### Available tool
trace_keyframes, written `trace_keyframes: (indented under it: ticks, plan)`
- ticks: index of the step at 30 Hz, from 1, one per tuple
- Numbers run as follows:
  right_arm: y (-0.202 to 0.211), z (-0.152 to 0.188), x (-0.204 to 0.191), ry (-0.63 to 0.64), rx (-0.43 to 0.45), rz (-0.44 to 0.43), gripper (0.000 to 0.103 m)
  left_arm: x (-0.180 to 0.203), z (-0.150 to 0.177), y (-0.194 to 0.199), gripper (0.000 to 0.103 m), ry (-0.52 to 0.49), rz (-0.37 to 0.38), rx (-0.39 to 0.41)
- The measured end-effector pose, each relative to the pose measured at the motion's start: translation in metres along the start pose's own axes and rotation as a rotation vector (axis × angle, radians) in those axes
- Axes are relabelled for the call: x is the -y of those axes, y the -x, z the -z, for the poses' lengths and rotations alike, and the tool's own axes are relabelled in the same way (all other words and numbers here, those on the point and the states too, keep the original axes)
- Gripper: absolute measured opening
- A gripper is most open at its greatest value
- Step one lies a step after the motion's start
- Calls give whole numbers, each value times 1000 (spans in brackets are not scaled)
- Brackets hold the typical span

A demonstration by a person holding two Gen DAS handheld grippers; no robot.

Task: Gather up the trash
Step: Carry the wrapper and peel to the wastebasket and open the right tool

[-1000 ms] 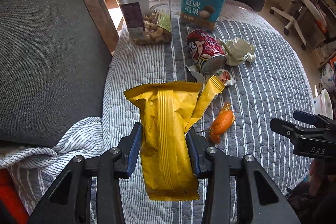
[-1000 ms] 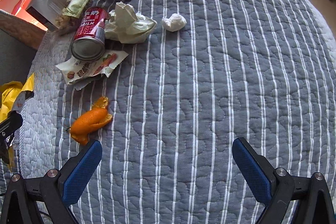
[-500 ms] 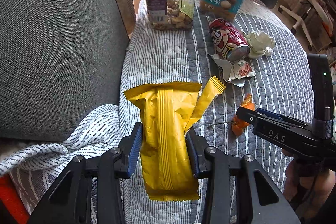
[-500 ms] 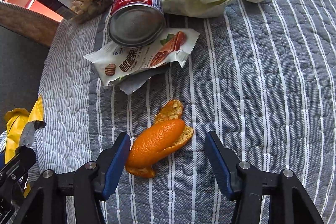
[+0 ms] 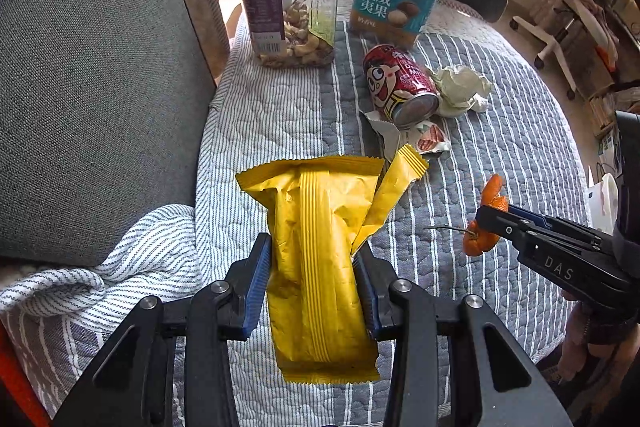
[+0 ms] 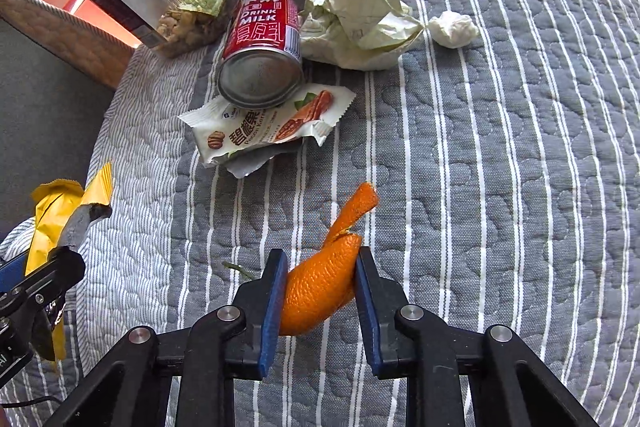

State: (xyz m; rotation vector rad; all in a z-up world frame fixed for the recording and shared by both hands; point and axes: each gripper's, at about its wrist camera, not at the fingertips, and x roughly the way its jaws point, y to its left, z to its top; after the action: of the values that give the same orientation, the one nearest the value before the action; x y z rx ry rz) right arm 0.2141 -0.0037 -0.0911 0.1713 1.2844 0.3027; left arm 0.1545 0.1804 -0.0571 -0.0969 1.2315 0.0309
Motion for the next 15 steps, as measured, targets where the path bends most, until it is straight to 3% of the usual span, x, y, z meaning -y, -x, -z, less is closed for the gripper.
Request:
trace_keyframes:
  ticks: [15]
  plan:
    - [78,14,108,-90,87,111,30,60,-6,7,42,-68,68,24]
